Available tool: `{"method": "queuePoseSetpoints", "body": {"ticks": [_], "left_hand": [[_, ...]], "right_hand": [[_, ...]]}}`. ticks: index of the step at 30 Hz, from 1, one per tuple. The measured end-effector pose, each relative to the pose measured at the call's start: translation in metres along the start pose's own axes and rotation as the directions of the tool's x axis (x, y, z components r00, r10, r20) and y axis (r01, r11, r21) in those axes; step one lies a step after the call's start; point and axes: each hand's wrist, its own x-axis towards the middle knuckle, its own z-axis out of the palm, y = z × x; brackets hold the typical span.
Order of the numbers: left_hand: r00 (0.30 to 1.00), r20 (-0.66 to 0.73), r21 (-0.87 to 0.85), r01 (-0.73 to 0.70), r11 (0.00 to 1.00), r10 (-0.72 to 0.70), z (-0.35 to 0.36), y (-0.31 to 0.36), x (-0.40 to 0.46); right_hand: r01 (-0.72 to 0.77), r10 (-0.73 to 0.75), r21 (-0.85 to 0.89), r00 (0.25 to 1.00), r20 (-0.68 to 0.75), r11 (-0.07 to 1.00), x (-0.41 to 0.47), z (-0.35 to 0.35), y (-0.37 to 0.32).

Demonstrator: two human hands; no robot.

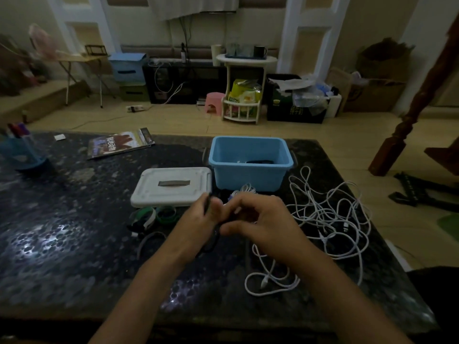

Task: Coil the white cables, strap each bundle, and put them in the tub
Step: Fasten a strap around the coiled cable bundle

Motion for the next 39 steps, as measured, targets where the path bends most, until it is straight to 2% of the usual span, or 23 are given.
{"method": "queuePoseSetpoints", "body": {"ticks": [4, 6, 8, 10, 12, 14, 16, 18, 20, 23, 28, 32, 35, 39], "left_hand": [[0.981, 0.174, -0.153, -0.059, 0.986, 0.086, 0.005, 0.006, 0.001], [0.97, 0.231, -0.106, -0.049, 0.993, 0.073, 0.003, 0.006, 0.001], [0.978, 0.206, 0.034, -0.019, 0.999, 0.012, 0.004, 0.0, -0.001], [0.983, 0.184, 0.176, -0.04, 0.984, 0.007, 0.007, -0.003, -0.005], [0.987, 0.163, 0.228, -0.044, 0.973, 0.007, 0.008, -0.004, -0.006], [0.993, 0.114, 0.234, -0.027, 0.972, 0.0, 0.008, -0.006, -0.005], [0.997, 0.072, 0.276, -0.015, 0.961, -0.005, 0.01, -0.006, -0.005], [0.998, 0.067, 0.376, -0.025, 0.926, 0.0, 0.013, -0.007, -0.005], [0.995, 0.091, 0.466, -0.08, 0.881, 0.042, 0.017, -0.009, -0.006], [0.993, 0.106, 0.489, -0.094, 0.867, 0.048, 0.023, -0.006, -0.008], [0.991, 0.133, 0.3, -0.015, 0.954, -0.026, 0.015, -0.002, -0.003], [0.987, 0.158, 0.192, -0.018, 0.981, -0.012, 0.015, -0.001, -0.004], [0.99, 0.139, 0.281, -0.041, 0.959, 0.001, 0.019, 0.0, -0.007], [0.994, 0.037, 0.568, -0.104, 0.816, 0.101, 0.024, -0.001, -0.011]], "right_hand": [[-0.049, 0.072, 0.265, 0.994, -0.079, 0.963, 0.001, 0.003, 0.004], [-0.07, 0.101, 0.322, 0.992, -0.082, 0.944, 0.002, 0.001, 0.006], [-0.055, 0.08, 0.219, 0.991, -0.11, 0.974, 0.002, 0.002, 0.008], [-0.035, 0.044, 0.066, 0.989, -0.138, 0.997, 0.002, 0.005, 0.009], [-0.054, 0.057, 0.019, 0.984, -0.167, 0.998, 0.002, 0.007, 0.01], [-0.122, 0.127, 0.036, 0.973, -0.194, 0.992, 0.002, 0.007, 0.011], [-0.232, 0.231, 0.017, 0.959, -0.162, 0.973, 0.002, 0.007, 0.01], [-0.339, 0.33, -0.102, 0.939, -0.096, 0.935, 0.001, 0.011, 0.008], [-0.378, 0.368, -0.246, 0.926, -0.089, 0.893, 0.001, 0.015, 0.009], [-0.282, 0.254, -0.399, 0.959, -0.123, 0.873, 0.001, 0.019, 0.009], [-0.074, 0.061, -0.498, 0.997, -0.043, 0.864, 0.004, 0.01, 0.018], [-0.006, -0.118, -0.553, 0.975, -0.189, 0.833, 0.004, 0.017, 0.028], [-0.077, -0.08, -0.516, 0.958, -0.275, 0.853, 0.004, 0.022, 0.035], [-0.171, 0.022, -0.43, 0.943, -0.331, 0.886, 0.006, 0.032, 0.035]]}}
